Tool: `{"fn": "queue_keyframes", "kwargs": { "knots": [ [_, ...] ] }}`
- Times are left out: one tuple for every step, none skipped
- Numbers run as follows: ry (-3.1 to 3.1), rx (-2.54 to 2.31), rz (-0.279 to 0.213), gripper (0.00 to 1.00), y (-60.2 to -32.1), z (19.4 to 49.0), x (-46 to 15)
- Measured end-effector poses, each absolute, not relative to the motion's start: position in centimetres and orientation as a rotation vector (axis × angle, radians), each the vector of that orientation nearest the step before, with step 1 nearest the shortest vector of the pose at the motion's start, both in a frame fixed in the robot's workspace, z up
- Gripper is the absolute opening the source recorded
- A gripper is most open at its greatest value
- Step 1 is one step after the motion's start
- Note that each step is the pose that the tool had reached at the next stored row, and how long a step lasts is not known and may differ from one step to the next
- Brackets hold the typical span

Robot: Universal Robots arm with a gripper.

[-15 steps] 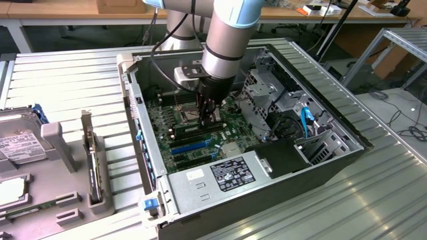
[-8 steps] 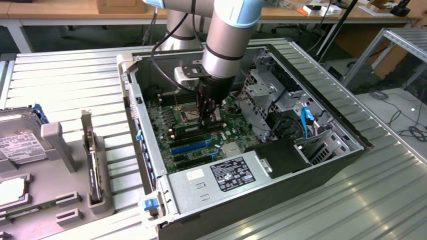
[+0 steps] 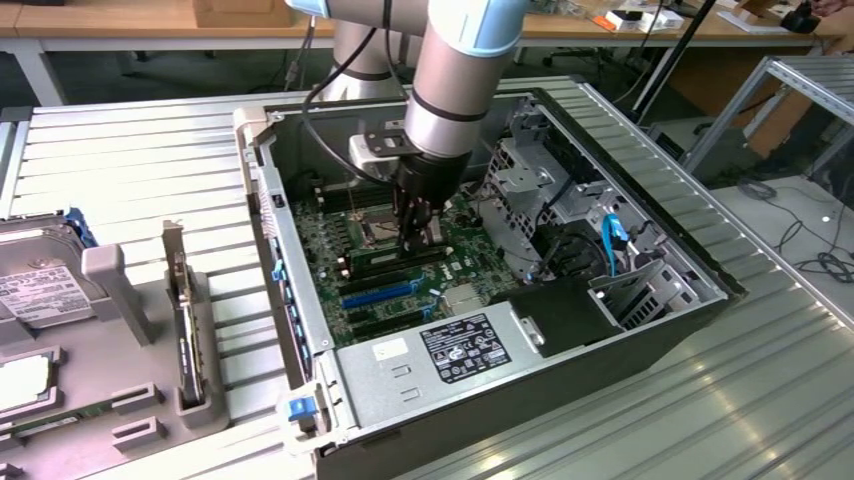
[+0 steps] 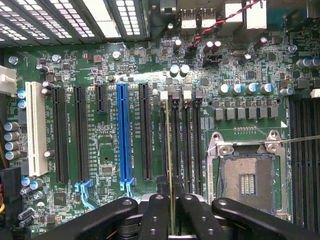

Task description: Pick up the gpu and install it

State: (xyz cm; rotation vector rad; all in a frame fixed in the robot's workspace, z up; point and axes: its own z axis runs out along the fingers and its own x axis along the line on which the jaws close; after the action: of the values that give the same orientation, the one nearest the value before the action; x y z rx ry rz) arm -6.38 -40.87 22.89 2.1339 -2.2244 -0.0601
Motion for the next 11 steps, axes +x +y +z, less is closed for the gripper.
{"fn": "queue_keyframes", "kwargs": {
  "knots": [
    [-2.225,2.134,-0.060,0.14,-40.87,22.88,-6.35],
    [-2.225,2.133,-0.060,0.14,-40.87,22.87,-6.35],
    [-2.225,2.133,-0.060,0.14,-40.88,22.85,-6.35],
    [-2.225,2.133,-0.060,0.14,-40.87,22.83,-6.35],
    [-2.225,2.133,-0.060,0.14,-40.88,22.82,-6.35],
    [-2.226,2.132,-0.060,0.14,-40.88,22.80,-6.35],
    [-2.228,2.130,-0.060,0.14,-40.88,22.79,-6.35],
    [-2.229,2.129,-0.060,0.14,-40.88,22.78,-6.34],
    [-2.230,2.128,-0.060,0.14,-40.88,22.77,-6.34],
    [-2.230,2.127,-0.060,0.14,-40.88,22.74,-6.35],
    [-2.231,2.126,-0.060,0.14,-40.88,22.69,-6.34]
  ]
}}
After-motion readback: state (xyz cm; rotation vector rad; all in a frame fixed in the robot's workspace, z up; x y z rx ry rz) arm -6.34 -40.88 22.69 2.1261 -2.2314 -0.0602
